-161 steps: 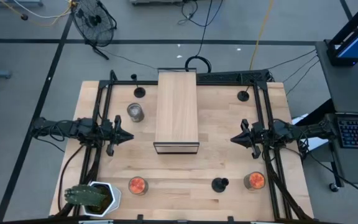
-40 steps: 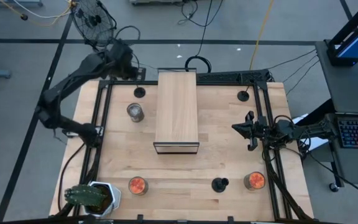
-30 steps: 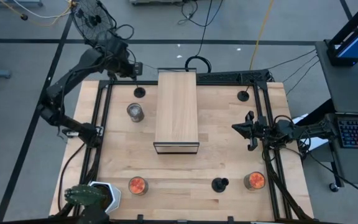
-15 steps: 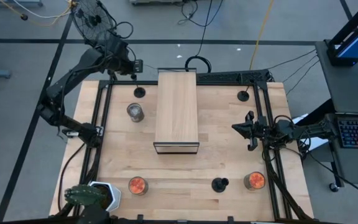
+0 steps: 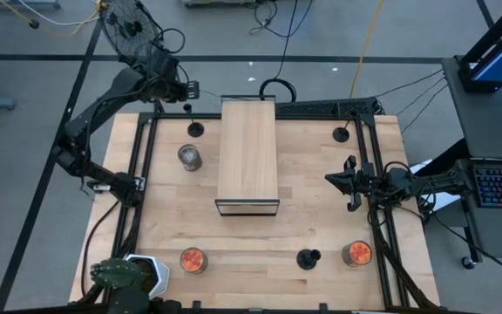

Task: Pick & Place candle stick holders
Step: Put the brown scented candle on the shelf

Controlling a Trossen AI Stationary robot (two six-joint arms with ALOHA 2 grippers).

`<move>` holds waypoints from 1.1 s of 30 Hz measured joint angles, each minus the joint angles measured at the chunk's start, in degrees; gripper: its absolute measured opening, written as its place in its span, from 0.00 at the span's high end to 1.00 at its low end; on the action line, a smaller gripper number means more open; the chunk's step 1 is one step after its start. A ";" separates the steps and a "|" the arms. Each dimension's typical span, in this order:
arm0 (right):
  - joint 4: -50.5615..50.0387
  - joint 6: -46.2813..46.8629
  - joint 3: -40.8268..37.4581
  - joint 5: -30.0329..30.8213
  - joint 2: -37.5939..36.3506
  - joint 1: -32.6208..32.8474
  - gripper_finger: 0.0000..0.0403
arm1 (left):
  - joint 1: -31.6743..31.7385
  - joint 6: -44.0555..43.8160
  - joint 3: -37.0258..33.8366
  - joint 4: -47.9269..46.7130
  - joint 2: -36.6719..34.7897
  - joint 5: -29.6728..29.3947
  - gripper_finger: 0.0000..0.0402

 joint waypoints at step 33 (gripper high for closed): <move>0.00 0.00 0.00 0.00 0.00 0.00 0.99 | -0.03 -0.10 0.00 1.04 0.00 0.49 0.58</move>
